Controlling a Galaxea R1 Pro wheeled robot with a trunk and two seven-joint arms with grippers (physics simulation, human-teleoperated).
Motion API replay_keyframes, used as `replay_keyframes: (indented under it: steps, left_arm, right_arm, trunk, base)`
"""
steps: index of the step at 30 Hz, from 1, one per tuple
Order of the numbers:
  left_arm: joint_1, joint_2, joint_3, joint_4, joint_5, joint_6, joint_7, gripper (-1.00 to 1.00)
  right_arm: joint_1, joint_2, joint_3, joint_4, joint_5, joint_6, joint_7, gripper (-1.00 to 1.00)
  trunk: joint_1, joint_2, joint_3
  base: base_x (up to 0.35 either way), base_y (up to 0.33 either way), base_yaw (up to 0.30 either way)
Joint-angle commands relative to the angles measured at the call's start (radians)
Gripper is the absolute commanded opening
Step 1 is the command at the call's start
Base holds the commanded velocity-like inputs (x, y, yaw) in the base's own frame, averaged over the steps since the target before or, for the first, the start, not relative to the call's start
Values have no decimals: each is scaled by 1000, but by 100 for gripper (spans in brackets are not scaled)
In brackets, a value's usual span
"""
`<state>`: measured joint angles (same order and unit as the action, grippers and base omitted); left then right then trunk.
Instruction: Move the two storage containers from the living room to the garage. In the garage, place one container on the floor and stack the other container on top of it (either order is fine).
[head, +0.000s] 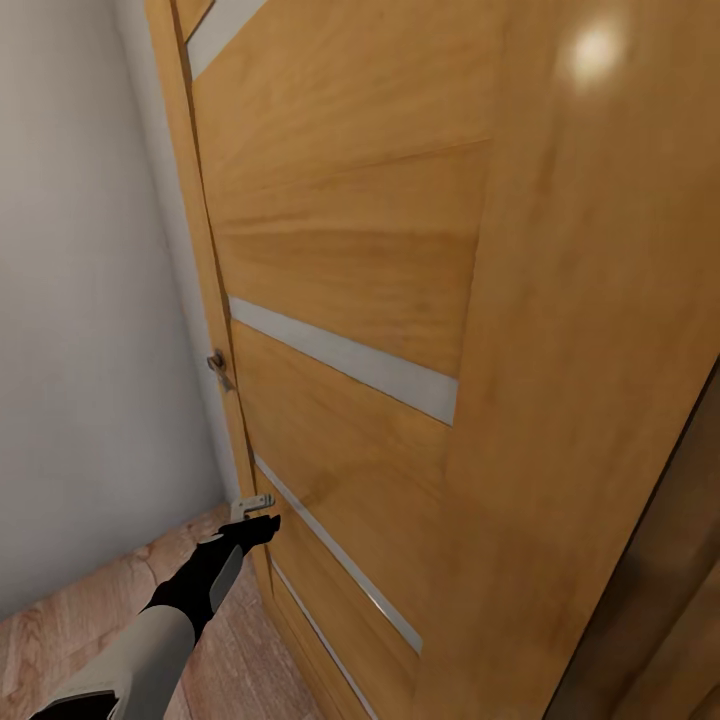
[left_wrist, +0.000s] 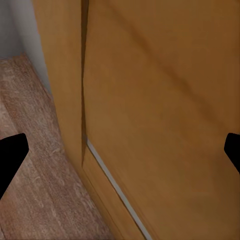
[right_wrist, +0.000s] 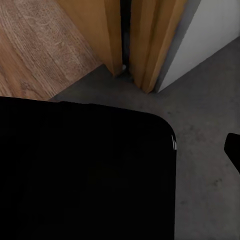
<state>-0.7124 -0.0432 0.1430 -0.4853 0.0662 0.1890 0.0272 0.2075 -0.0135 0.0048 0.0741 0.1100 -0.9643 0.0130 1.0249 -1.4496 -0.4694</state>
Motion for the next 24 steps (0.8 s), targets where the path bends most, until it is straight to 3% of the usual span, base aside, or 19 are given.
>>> replay_keyframes:
  steps: [1, 20, 24]
  left_arm:
    - [-4, -95, 1, -4, 21, 6, -6, 100]
    - [-4, -94, 1, -4, 21, 6, -6, 100]
    - [-4, -94, 1, -4, 21, 6, -6, 100]
  right_arm:
    - [0, 0, 0, 1, 2, -3, 1, 100]
    - [0, 0, 0, 1, 2, -2, 2, 100]
    - [0, 0, 0, 1, 2, -2, 2, 100]
  trunk:
    - [0, 0, -1]
    - [0, 0, -1]
    - [0, 0, -1]
  base:
    - [0, 0, 0]
    - [0, 0, 0]
    - [0, 0, 166]
